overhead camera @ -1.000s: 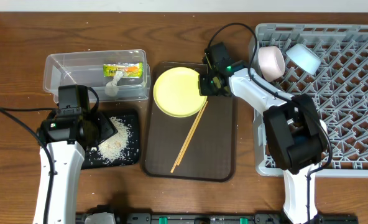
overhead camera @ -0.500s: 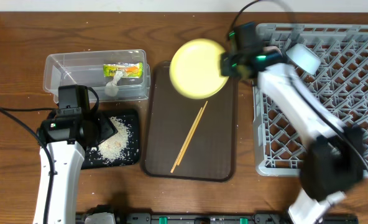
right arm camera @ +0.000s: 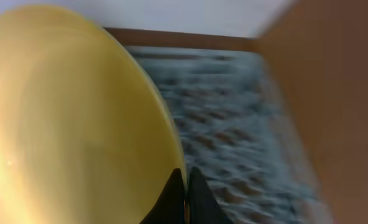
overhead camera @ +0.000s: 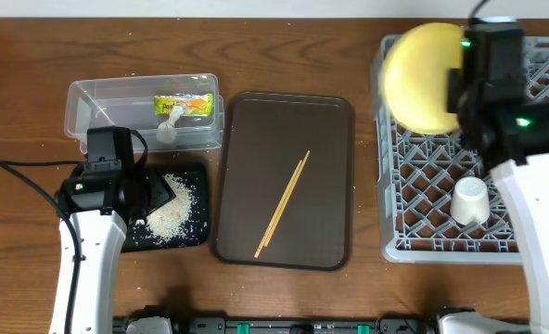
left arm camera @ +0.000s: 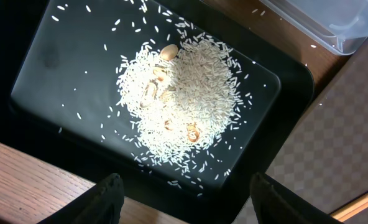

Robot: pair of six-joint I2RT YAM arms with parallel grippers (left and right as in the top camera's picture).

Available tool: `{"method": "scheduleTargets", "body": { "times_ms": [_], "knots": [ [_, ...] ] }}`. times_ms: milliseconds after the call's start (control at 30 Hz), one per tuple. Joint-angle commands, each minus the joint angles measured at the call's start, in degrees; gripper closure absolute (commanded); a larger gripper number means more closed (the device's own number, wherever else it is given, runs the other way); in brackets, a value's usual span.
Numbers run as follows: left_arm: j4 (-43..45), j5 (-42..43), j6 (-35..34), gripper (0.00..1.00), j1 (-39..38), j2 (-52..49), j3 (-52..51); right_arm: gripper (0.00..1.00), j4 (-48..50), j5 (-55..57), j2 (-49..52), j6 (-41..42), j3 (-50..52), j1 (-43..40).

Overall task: Sort waste into correct bins and load items into the dishwasher rack
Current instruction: 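Carry the yellow plate with the right gripper and stand it in the rack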

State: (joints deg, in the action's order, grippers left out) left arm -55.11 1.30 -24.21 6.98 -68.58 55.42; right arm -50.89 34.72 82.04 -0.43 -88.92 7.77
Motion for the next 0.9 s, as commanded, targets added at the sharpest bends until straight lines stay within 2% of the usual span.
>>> {"method": "scheduleTargets", "body": {
  "times_ms": [0, 267, 600, 867],
  "knots": [
    [-0.1, -0.5, -0.5, 0.32, 0.2, 0.4, 0.3, 0.99, -2.1, 11.7, -0.5, -6.3, -0.3, -1.6],
    [-0.1, -0.5, -0.5, 0.32, 0.2, 0.4, 0.3, 0.99, -8.5, 11.5, 4.3, -3.0, -0.2, -2.0],
    [-0.1, -0.5, -0.5, 0.32, 0.2, 0.4, 0.3, 0.99, -10.7, 11.2, 11.6, 0.3, -0.2, -1.9],
    [-0.1, -0.5, -0.5, 0.32, 0.2, 0.4, 0.3, 0.99, -10.9, 2.0, 13.8, 3.3, -0.2, -1.7]
  ]
}}
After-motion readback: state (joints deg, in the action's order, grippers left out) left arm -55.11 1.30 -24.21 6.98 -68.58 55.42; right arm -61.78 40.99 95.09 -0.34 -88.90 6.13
